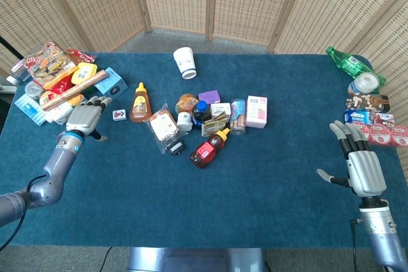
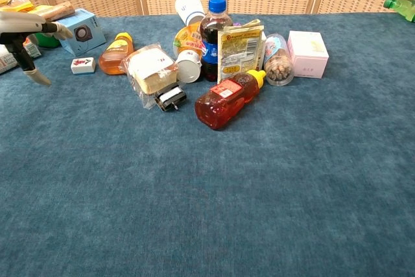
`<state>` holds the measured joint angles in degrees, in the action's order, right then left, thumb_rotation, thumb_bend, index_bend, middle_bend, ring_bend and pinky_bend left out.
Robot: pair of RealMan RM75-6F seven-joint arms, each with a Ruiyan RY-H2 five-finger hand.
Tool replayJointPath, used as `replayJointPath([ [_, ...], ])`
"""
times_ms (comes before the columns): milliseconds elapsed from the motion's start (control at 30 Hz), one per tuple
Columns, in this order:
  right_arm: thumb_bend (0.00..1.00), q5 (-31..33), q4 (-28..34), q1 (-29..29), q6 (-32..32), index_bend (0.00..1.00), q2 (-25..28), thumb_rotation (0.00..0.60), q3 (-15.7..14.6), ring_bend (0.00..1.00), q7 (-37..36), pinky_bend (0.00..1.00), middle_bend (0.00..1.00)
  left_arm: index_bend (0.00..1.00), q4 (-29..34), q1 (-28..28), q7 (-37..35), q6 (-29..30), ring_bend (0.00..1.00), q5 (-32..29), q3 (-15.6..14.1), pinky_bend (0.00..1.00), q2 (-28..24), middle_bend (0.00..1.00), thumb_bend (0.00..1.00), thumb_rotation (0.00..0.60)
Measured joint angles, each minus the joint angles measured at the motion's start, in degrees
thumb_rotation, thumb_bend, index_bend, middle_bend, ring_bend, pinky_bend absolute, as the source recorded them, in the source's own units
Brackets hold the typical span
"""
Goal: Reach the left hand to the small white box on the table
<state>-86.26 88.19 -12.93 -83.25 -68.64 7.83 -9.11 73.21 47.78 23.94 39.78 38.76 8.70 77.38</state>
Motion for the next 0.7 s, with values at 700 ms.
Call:
replayJointPath([
  [700,0.00,0.15,-0.03,0.01,0.18,0.00,0.11,0.600,0.04,0.00,-0.54,0.00,0.00,0.13,-3.15,8.04,7.26,-0.83,0.00,-11.82,-2.90,0.17,3.91,0.00,0.16,0.600],
])
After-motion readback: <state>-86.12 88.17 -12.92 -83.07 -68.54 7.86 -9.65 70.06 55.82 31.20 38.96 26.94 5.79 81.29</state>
